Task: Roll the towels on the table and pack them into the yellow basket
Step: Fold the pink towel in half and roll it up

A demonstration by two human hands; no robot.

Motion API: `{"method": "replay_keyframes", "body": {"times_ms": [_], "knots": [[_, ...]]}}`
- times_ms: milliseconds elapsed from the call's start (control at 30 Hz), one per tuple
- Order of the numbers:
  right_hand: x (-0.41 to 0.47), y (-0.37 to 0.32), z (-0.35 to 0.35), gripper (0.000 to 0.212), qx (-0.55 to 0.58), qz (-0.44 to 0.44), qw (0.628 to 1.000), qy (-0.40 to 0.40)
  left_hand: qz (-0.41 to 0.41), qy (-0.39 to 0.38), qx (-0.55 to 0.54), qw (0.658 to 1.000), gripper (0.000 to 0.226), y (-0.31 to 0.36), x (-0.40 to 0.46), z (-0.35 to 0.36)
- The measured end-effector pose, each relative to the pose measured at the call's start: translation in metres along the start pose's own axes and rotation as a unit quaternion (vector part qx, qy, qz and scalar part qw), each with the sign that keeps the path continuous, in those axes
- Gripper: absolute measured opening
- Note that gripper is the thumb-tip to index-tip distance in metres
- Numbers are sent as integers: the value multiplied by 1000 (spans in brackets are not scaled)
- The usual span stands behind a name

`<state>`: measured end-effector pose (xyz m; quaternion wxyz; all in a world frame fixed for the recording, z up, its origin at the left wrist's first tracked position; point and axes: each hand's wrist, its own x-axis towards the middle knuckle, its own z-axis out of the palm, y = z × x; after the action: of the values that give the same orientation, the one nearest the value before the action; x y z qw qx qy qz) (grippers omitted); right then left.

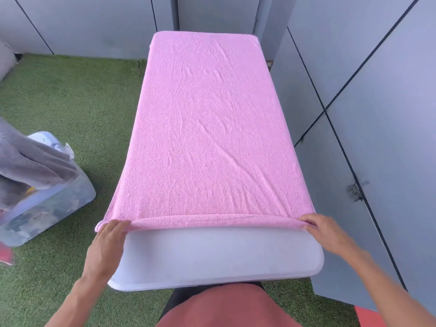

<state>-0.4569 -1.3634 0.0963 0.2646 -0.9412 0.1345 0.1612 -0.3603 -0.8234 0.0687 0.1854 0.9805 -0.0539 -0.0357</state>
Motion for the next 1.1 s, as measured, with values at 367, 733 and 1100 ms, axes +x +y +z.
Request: {"method": "replay_keyframes", "body": {"times_ms": [367,733,1100], "knots": [[7,-23,27,16,-107,51,968,219,-27,-23,-111,993,12,-20,48,-14],[0,-29,39,32,-108,25,975,193,70,43,2,997,44,-14,28,35],[2,-2,8,20,-55,44,997,7,6,-180,-29,983,22,-12,52,-17]]}}
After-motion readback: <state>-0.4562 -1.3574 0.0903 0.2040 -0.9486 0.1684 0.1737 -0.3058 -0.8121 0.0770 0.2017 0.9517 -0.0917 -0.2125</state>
